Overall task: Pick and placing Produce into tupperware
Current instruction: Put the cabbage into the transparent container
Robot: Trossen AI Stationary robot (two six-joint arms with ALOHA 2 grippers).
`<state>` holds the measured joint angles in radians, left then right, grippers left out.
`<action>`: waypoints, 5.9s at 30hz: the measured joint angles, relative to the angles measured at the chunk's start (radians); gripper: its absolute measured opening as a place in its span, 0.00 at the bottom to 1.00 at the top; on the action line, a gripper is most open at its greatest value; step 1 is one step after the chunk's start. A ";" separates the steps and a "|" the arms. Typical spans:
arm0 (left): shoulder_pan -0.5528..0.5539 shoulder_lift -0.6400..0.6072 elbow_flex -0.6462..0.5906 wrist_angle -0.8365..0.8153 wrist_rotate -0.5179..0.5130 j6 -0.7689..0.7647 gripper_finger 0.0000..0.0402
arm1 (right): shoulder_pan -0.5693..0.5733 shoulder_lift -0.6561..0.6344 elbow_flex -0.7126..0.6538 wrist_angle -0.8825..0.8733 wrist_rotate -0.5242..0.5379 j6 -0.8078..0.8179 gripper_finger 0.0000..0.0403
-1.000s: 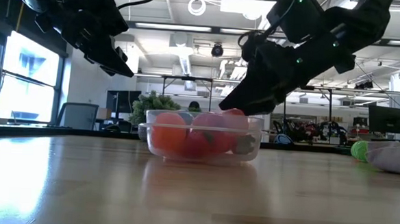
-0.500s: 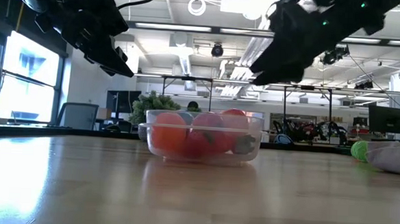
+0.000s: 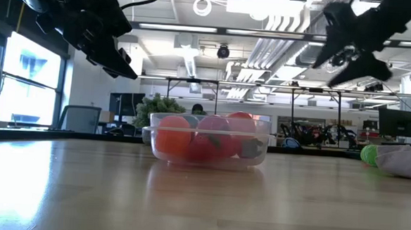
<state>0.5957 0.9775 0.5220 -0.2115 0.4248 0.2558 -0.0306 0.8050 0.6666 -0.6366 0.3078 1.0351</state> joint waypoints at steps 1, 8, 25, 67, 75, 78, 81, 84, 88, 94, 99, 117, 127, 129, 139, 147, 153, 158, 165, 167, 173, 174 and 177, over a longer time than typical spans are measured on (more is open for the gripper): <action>0.000 0.000 0.000 0.000 0.000 0.000 0.13 | -0.016 -0.016 0.000 -0.052 -0.007 0.037 0.64; 0.000 0.000 0.000 0.000 0.000 0.000 0.13 | -0.134 -0.044 0.000 -0.318 -0.097 0.117 0.64; 0.000 0.000 0.000 0.000 0.000 0.000 0.13 | -0.306 0.147 0.000 -0.456 -0.167 0.059 0.64; 0.000 0.000 0.000 0.000 0.000 0.000 0.13 | -0.554 0.496 0.000 -0.379 -0.295 -0.199 0.64; 0.000 0.000 0.000 0.000 0.000 0.000 0.13 | -0.554 0.571 0.000 -0.368 -0.300 -0.212 0.64; 0.000 0.000 0.000 0.000 0.000 0.000 0.13 | -0.554 0.591 0.000 -0.353 -0.302 -0.214 0.64; 0.000 0.000 0.000 0.000 0.000 0.000 0.13 | -0.554 0.610 0.000 -0.346 -0.306 -0.217 0.64; 0.000 0.000 0.000 0.000 0.000 0.000 0.13 | -0.554 0.624 0.000 -0.341 -0.308 -0.224 0.64; 0.000 0.000 0.000 0.000 0.000 0.000 0.13 | -0.554 0.638 -0.001 -0.329 -0.309 -0.226 0.64; 0.000 0.000 0.000 0.000 0.000 0.000 0.13 | -0.554 0.642 -0.001 -0.318 -0.305 -0.230 0.63; 0.000 0.000 0.000 0.000 0.000 0.000 0.13 | -0.554 0.641 -0.001 -0.308 -0.302 -0.232 0.60; 0.000 0.000 0.000 0.000 0.000 0.000 0.13 | -0.554 0.641 -0.001 -0.302 -0.276 -0.246 0.58; 0.000 0.000 0.000 0.000 0.000 0.000 0.13 | -0.511 0.641 -0.001 -0.294 -0.258 -0.251 0.58; 0.000 0.000 0.000 0.000 0.000 0.000 0.13 | -0.499 0.641 0.000 -0.286 -0.257 -0.251 0.58; 0.000 0.000 0.000 0.000 0.000 0.000 0.13 | -0.448 0.605 0.035 -0.263 -0.240 -0.259 0.57; 0.000 0.000 0.000 0.000 0.000 0.000 0.13 | -0.385 0.488 0.079 -0.245 -0.175 -0.277 0.57; 0.000 0.000 0.000 0.000 0.000 0.000 0.13 | -0.310 0.368 0.087 -0.154 -0.157 -0.309 0.57; 0.000 0.000 0.000 0.000 0.000 0.000 0.13 | -0.235 0.265 0.087 -0.045 -0.144 -0.305 0.57; 0.000 0.000 0.000 0.000 0.000 0.000 0.13 | -0.123 0.143 0.087 0.083 -0.101 -0.317 0.57; 0.000 0.000 0.000 0.000 0.000 0.000 0.13 | -0.088 0.116 0.087 0.135 -0.093 -0.346 0.57; 0.000 0.000 0.000 0.000 0.000 0.000 0.13 | 0.019 0.074 0.088 0.299 -0.076 -0.451 0.57; 0.000 0.000 0.000 0.000 0.000 0.000 0.13 | 0.036 0.074 0.088 0.326 -0.076 -0.467 0.57; 0.000 0.000 0.000 0.000 0.000 0.000 0.13 | 0.088 0.081 0.088 0.408 -0.076 -0.507 0.57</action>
<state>0.5956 0.9775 0.5220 -0.2115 0.4252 0.2559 0.0577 0.8863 0.7544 -0.2288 0.2317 0.5281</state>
